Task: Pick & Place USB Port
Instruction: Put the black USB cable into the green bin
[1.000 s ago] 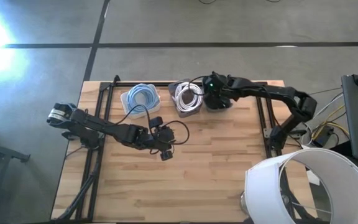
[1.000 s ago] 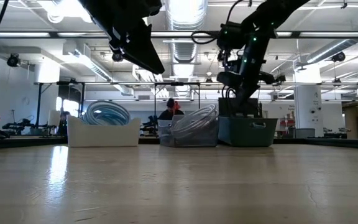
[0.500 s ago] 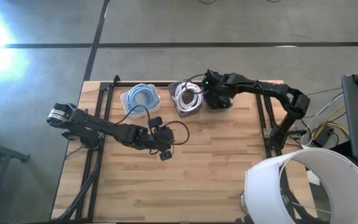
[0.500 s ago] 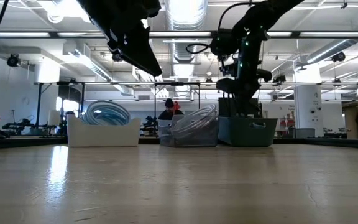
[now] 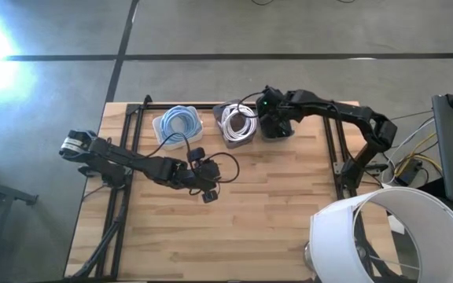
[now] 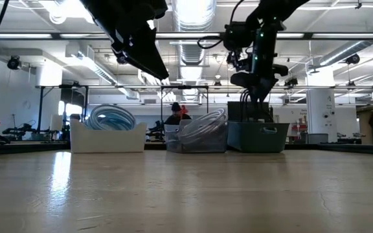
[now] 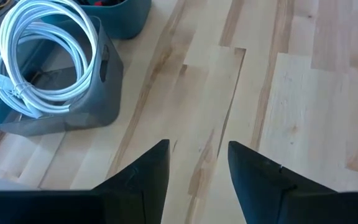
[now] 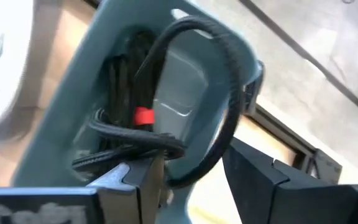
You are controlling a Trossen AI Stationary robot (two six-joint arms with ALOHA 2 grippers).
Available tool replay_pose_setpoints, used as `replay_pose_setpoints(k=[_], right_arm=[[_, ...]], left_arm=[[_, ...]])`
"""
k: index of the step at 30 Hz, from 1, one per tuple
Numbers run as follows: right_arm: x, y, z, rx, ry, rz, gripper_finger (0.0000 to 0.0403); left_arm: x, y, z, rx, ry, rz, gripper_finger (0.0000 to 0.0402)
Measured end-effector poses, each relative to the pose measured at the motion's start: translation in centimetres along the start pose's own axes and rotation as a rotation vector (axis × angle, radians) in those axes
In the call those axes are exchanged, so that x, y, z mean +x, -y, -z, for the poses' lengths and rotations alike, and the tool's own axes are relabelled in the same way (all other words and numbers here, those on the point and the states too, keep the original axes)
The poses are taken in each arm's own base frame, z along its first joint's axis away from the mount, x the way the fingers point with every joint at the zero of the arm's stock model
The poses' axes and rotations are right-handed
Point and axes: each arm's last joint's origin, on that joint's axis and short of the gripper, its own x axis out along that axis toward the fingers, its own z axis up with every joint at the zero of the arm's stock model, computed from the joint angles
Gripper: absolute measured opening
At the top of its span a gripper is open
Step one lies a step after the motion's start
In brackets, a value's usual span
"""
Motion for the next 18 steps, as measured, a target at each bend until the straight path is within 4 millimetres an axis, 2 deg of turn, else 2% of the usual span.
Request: replay_pose_setpoints(k=[5, 10, 18], right_arm=[[0.4, 0.5, -0.1, -0.017, 0.0, 0.018, 0.0159], [0.9, 1.5, -1.2, -0.006, 0.091, 0.126, 0.0153], [1.2, 0.7, -0.9, -0.036, 0.002, -0.163, 0.015]], left_arm=[[0.0, 0.0, 0.0, 0.0, -0.001, 0.0, 0.0167], [0.0, 0.0, 0.0, -0.001, -0.001, 0.0, 0.0167], [0.0, 0.0, 0.0, -0.01, -0.001, -0.001, 0.0167]])
